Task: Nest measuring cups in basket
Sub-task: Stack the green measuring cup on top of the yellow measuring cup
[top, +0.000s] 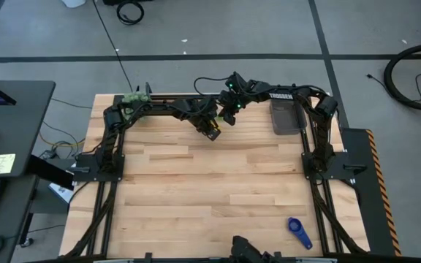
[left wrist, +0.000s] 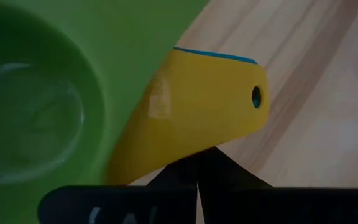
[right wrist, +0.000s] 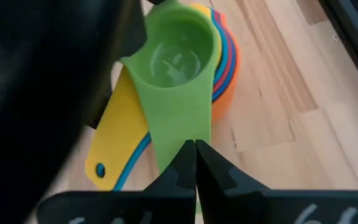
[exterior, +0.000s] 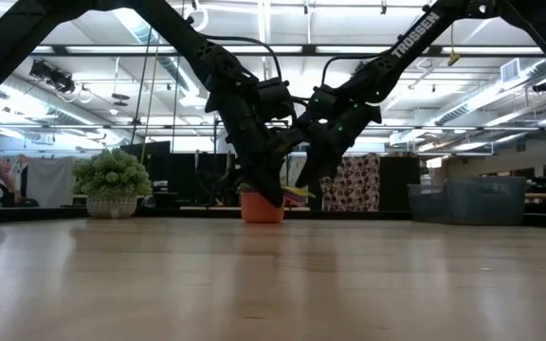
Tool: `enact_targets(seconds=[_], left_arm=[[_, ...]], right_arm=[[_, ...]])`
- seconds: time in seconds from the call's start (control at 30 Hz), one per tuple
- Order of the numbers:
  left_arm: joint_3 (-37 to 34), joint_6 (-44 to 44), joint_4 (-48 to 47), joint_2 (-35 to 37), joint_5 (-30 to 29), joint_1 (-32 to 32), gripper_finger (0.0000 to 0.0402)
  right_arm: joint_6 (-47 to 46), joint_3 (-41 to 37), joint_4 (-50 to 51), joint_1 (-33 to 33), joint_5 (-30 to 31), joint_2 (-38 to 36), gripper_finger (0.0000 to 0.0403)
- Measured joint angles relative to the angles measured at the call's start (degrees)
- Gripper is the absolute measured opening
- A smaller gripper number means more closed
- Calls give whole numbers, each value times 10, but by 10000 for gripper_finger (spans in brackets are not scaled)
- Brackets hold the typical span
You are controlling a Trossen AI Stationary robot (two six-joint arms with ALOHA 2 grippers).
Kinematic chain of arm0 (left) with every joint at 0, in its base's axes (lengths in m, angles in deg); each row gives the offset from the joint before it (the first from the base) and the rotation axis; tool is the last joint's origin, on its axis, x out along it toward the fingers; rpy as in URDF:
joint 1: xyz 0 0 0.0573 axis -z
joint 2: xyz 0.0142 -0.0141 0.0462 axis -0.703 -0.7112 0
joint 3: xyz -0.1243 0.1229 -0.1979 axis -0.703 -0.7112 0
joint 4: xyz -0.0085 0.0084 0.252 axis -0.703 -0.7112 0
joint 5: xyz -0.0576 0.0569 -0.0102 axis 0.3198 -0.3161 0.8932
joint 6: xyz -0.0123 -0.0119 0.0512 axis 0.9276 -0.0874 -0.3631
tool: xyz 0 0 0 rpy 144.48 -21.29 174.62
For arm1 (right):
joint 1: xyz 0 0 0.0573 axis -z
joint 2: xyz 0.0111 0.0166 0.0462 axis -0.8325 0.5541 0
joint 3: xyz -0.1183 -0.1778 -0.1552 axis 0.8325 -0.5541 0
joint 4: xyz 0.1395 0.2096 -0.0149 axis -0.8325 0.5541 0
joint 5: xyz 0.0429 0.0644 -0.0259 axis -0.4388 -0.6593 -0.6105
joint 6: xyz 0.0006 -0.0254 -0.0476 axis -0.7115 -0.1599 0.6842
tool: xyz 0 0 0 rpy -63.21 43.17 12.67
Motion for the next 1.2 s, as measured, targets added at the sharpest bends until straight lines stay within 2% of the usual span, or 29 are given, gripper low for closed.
enact_targets(seconds=[0.37, 0.7, 1.0, 1.2], left_arm=[[0, 0, 0, 0, 0, 0, 0], [0, 1, 0, 0, 0, -2, 0], [0, 1, 4, 0, 2, -4, 0], [0, 0, 10, 1, 2, -9, 0]], right_arm=[[0, 25, -17, 26, 40, -2, 2], [25, 14, -6, 38, 39, -1, 2], [17, 15, -12, 34, 17, 48, 1], [0, 15, -1, 33, -10, 54, 1]])
